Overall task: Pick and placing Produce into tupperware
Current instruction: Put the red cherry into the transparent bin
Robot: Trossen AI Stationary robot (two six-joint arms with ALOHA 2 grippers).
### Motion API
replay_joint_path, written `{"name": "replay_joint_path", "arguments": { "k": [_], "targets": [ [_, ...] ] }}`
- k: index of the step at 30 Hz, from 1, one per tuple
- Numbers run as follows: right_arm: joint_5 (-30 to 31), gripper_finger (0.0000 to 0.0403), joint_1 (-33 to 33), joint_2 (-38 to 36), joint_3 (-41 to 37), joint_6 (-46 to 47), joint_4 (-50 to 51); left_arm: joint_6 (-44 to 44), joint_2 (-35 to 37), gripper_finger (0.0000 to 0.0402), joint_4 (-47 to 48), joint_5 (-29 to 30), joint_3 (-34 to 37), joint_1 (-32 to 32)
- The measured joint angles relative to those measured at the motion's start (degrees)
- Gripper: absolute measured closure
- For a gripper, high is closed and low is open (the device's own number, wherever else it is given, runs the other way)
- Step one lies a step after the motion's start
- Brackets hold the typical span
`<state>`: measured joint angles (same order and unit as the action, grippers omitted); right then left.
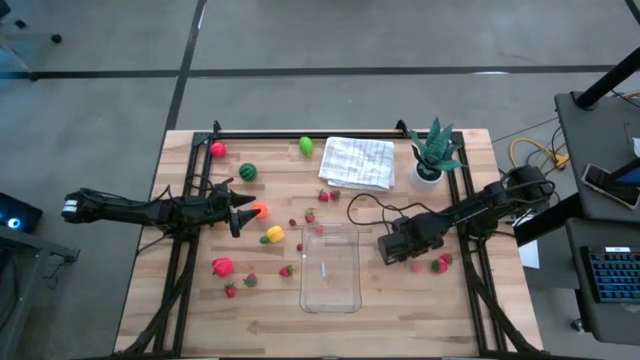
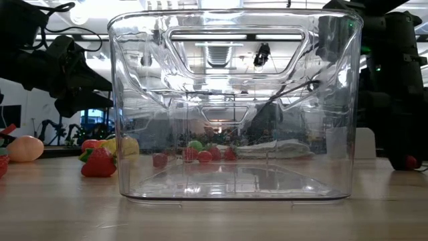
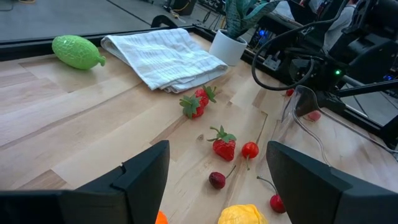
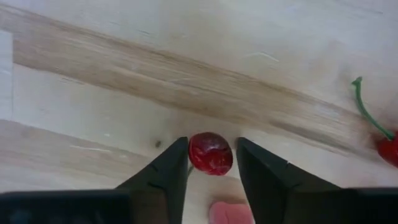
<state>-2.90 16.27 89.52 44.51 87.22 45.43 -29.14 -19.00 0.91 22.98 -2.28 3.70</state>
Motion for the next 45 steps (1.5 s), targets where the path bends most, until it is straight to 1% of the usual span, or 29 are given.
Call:
{"name": "replay_joint_path", "arguments": {
  "k": [8, 14, 17, 21, 23, 25, 27, 30, 32, 35, 38, 41, 45],
  "targets": [
    [0.7, 0.0321, 0.0, 0.0, 0.0, 0.2, -0.1, 0.0, 0.0, 0.0147, 0.0, 0.0, 0.0, 0.0],
    [1.9, 0.0328, 0.0, 0.0, 2.1, -1.8, -0.3, 0.0, 0.0, 0.0147, 0.0, 0.0, 0.0, 0.0],
    [4.9, 0.0324, 0.0, -0.6, 5.5, -4.3, -0.6, 0.0, 0.0, 0.0147, 0.0, 0.0, 0.0, 0.0],
    [10.8, 0.0322, 0.0, -2.4, 11.9, -9.0, -0.8, 0.0, 0.0, 0.0147, 0.0, 0.0, 0.0, 0.0],
    [13.4, 0.0321, 0.0, -3.1, 15.5, -13.1, -1.0, 0.0, 0.0, 0.0147, 0.0, 0.0, 0.0, 0.0],
    [14.1, 0.0321, -0.1, -3.2, 19.2, -19.3, -1.6, -0.1, 0.0, 0.0147, 0.0, 0.0, 0.0, 0.0],
    [14.1, 0.0321, -0.1, -3.0, 22.5, -25.6, -2.7, -0.4, 0.0, 0.0147, -0.1, 0.0, 0.0, 0.0],
    [13.8, 0.0321, -0.9, -1.5, 25.6, -31.0, -2.7, -0.4, 0.0, 0.0147, -0.2, 0.0, 0.0, 0.0],
    [12.6, 0.0321, -1.8, -0.1, 26.6, -33.9, -3.3, -0.5, 0.0, 0.0147, -0.4, 0.0, 0.0, 0.0],
    [7.8, 0.0321, -3.9, 2.0, 27.3, -36.2, -6.8, -0.5, 0.0, 0.0147, -0.4, 0.0, 0.0, 0.0],
    [3.3, 0.0315, -5.6, 5.4, 28.0, -36.0, -9.5, -0.5, 0.0, 0.0147, -0.4, 0.0, 0.0, 0.0],
    [1.2, 0.0293, -6.2, 9.4, 30.0, -35.8, -10.3, -0.5, 0.0, 0.0147, -0.4, 0.0, 0.0, 0.0],
    [1.2, 0.0244, -5.8, 13.9, 34.4, -35.7, -10.0, -0.5, 0.0, 0.0147, -0.4, 0.0, 0.0, 0.0]
  ]
}}
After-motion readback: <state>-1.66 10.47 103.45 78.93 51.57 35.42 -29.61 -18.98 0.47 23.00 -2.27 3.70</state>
